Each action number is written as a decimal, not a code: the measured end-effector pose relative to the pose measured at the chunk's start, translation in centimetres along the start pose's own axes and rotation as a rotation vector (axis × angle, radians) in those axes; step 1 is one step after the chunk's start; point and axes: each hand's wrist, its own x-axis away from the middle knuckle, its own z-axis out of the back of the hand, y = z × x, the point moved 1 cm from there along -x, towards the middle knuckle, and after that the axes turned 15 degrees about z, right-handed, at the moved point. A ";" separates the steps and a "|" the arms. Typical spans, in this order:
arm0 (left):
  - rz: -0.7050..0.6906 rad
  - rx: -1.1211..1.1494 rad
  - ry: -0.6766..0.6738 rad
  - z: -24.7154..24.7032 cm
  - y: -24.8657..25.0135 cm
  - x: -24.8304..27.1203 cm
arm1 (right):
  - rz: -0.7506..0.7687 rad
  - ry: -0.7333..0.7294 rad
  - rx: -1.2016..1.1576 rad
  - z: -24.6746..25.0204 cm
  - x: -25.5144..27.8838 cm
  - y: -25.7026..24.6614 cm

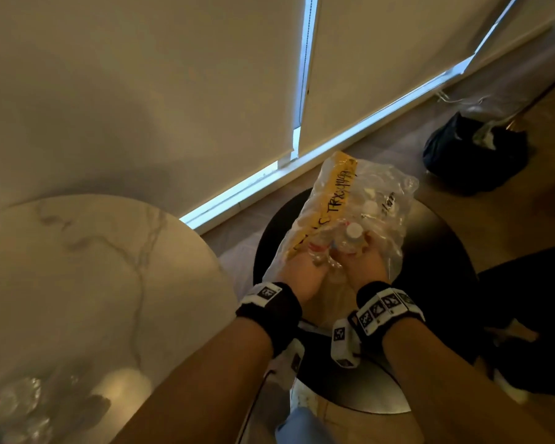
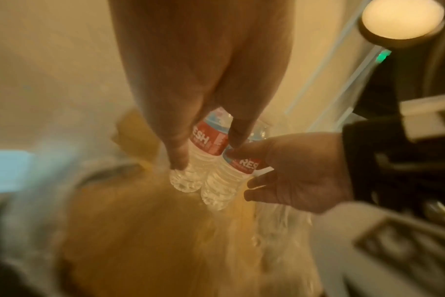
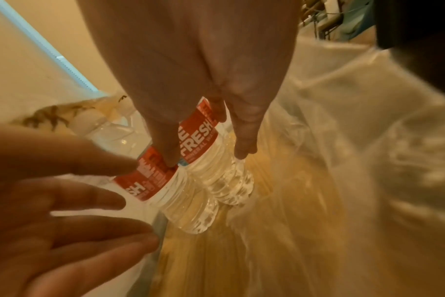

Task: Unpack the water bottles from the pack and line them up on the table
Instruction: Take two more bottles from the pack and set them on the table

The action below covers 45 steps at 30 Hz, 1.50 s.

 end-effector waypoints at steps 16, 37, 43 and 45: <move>-0.095 0.240 0.007 4.5 -3.1 7.8 | 0.160 -0.046 -0.092 2.9 8.9 -4.3; 0.338 0.516 0.486 18.1 -39.6 37.1 | 0.427 -0.563 -0.177 -22.5 38.2 -25.8; 0.386 0.521 0.517 18.5 -40.7 36.9 | 0.438 -0.610 -0.111 -23.5 37.6 -25.8; 0.490 0.389 0.438 18.0 -40.9 36.9 | 0.441 -0.694 -0.039 -22.7 37.1 -25.2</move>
